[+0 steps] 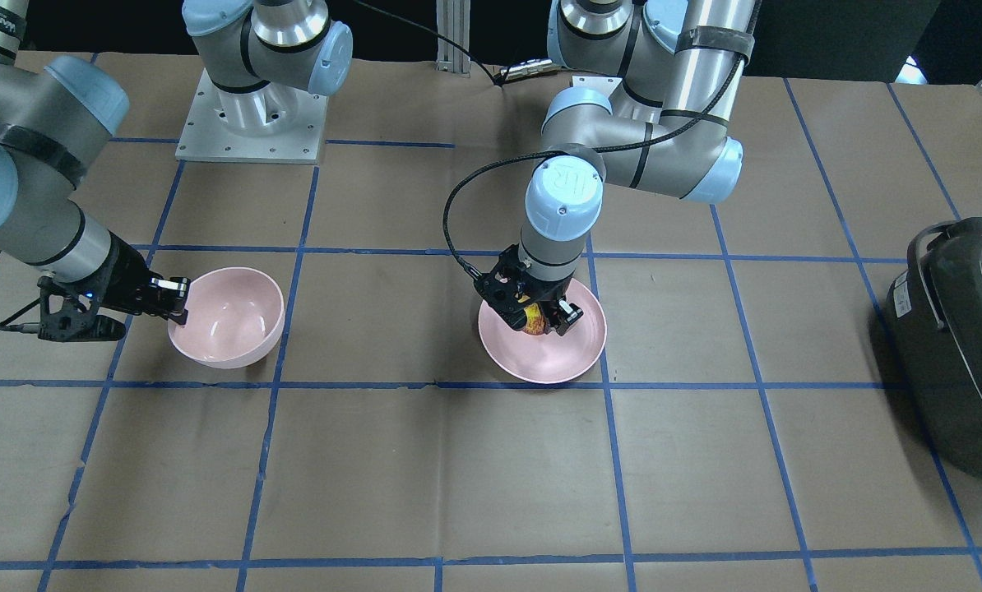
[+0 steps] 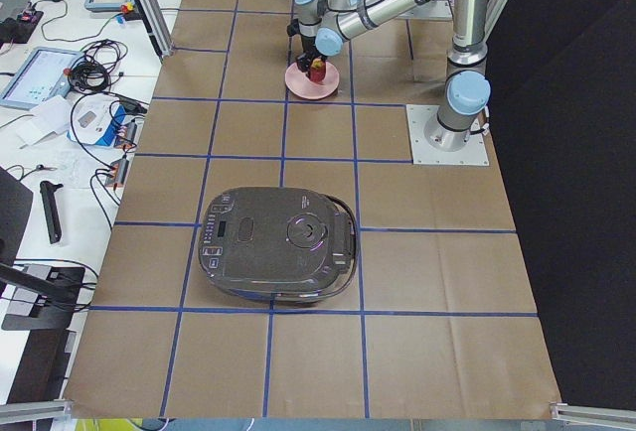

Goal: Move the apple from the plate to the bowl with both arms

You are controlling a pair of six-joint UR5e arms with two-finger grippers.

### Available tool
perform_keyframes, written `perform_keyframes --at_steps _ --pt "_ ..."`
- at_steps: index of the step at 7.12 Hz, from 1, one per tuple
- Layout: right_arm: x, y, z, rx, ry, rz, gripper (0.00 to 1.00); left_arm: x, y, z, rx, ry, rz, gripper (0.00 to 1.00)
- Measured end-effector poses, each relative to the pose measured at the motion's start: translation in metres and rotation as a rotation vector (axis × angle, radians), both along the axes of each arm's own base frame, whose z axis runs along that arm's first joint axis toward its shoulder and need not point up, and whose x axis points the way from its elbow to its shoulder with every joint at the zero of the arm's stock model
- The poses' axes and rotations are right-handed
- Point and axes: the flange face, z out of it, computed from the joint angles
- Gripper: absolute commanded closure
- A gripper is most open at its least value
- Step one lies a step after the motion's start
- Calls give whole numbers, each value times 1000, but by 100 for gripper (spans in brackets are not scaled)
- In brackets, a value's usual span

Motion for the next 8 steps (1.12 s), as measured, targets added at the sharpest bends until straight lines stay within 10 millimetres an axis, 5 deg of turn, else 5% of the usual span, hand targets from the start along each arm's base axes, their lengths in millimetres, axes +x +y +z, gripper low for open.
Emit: perform_keyframes --at_steps 4,5,6,7,8 --pt "101 3 -14 28 -53 10 92 -7 -31 108 -22 -21 308 77" --pt "110 4 -22 37 -56 15 79 -12 -40 127 -18 -33 449 82" --pt "116 4 -31 45 -57 17 21 -18 -41 139 -5 -48 584 82" --pt "124 5 -37 54 -53 19 0 -27 -35 145 12 -62 728 82" --pt "128 6 -39 58 -43 20 0 -38 -29 147 24 -70 872 82"
